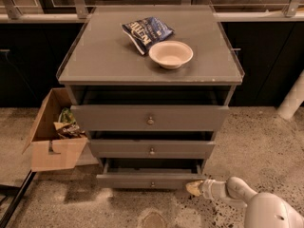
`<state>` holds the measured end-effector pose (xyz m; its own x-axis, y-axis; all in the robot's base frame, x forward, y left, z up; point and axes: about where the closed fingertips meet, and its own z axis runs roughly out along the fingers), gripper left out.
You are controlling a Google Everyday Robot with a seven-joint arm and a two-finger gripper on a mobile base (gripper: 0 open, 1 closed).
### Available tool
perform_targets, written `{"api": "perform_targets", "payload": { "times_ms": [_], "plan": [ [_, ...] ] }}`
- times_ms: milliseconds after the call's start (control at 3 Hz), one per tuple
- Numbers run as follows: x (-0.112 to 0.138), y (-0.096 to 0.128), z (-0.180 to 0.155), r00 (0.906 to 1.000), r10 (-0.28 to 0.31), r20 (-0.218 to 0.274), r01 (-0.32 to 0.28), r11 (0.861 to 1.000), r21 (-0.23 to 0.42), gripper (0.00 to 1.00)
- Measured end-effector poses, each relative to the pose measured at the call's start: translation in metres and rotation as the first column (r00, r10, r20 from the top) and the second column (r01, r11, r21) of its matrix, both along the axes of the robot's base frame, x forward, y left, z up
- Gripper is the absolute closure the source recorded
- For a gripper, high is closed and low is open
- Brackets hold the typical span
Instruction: Close bottom drawer
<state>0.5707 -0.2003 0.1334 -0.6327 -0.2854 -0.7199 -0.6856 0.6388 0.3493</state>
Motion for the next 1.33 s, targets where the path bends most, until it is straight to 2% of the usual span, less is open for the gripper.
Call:
{"api": "perform_targets", "payload": {
  "times_ms": [333,667,1333],
  "plan": [
    [0.011,0.0,0.004,0.9997,-0.01,0.021,0.01,1.0,-0.002,1.0],
    [0.036,-0.004,0.01,0.9982,-0.026,0.054,0.026,1.0,-0.005,0.98],
    [0.035,-0.003,0.009,0.998,-0.029,0.056,0.029,1.0,-0.001,0.52]
  ]
}}
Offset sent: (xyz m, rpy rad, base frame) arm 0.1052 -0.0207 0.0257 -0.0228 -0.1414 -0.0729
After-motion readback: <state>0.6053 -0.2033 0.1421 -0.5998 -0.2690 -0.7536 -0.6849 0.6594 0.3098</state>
